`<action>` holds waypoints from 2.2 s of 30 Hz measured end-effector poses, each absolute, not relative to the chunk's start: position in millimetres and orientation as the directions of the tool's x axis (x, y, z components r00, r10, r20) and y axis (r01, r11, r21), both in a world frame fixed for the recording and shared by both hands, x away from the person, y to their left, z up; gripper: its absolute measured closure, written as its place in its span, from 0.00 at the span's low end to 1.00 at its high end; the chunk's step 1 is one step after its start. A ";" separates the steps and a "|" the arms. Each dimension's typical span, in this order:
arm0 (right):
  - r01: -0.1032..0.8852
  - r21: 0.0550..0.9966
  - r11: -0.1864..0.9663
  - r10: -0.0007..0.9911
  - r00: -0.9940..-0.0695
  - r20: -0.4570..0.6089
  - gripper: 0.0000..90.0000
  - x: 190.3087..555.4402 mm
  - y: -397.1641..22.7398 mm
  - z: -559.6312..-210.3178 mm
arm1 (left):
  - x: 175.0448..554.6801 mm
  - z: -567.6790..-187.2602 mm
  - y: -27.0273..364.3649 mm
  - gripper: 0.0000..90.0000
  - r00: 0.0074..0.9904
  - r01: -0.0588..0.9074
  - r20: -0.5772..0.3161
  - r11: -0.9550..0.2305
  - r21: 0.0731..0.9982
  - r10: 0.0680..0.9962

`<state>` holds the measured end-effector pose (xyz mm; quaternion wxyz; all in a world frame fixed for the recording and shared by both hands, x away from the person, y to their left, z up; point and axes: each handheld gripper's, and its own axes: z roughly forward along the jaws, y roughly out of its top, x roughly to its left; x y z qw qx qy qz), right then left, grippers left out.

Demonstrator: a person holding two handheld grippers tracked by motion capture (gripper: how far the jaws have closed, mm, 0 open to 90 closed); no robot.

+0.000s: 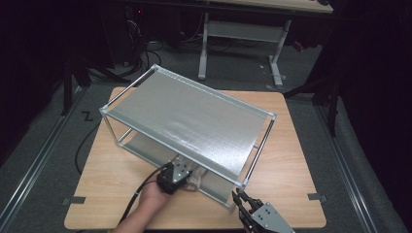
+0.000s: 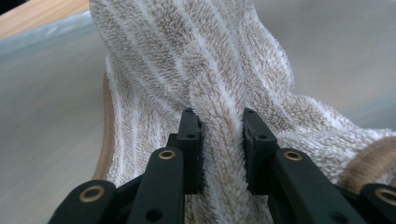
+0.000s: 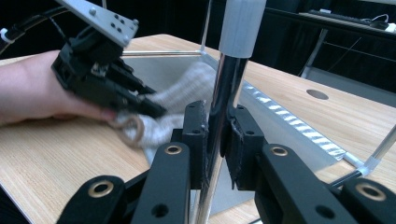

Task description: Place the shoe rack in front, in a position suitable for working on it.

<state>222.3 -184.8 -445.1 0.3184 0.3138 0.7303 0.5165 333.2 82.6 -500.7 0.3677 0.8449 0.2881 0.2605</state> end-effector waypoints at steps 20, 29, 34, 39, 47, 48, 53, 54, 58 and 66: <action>0.144 0.953 0.267 0.791 -0.598 -0.131 0.89 222.7 -187.4 -443.2 | 301.6 -497.6 2.2 0.77 0.828 0.213 0.177 -0.590 0.779 0.533; 0.144 0.952 0.269 0.807 -0.573 -0.141 0.88 220.0 -193.9 -443.3 | 300.7 -499.6 -3.5 0.79 0.829 0.199 0.185 -0.589 0.783 0.527; 0.144 0.951 0.272 0.810 -0.567 -0.146 0.88 218.0 -197.1 -443.3 | 304.1 -500.3 -2.3 0.81 0.825 0.182 0.216 -0.607 0.773 0.523; 0.138 0.950 0.279 0.809 -0.566 -0.155 0.88 217.7 -197.2 -443.4 | 314.3 -499.6 10.4 0.81 0.812 0.182 0.243 -0.627 0.758 0.530; 0.138 0.951 0.277 0.812 -0.563 -0.155 0.88 217.4 -197.2 -443.7 | 331.9 -501.1 55.9 0.81 0.779 0.206 0.252 -0.614 0.762 0.574; 0.138 0.951 0.278 0.811 -0.563 -0.155 0.88 217.6 -197.1 -443.6 | 333.9 -501.3 61.8 0.81 0.777 0.215 0.244 -0.608 0.765 0.581; 0.143 0.951 0.273 0.815 -0.560 -0.150 0.88 217.2 -196.4 -443.5 | 345.5 -500.9 93.5 0.82 0.743 0.246 0.251 -0.602 0.760 0.621; 0.140 0.951 0.276 0.815 -0.559 -0.154 0.88 217.2 -196.4 -443.6 | 347.6 -500.8 100.3 0.82 0.739 0.250 0.254 -0.604 0.757 0.624; 0.139 0.951 0.276 0.815 -0.558 -0.155 0.88 217.2 -196.3 -443.7 | 356.5 -501.6 129.8 0.82 0.708 0.285 0.240 -0.579 0.764 0.664; 0.139 0.951 0.276 0.815 -0.558 -0.155 0.88 217.2 -196.3 -443.7 | 376.4 -501.1 180.8 0.82 0.648 0.338 0.251 -0.567 0.751 0.719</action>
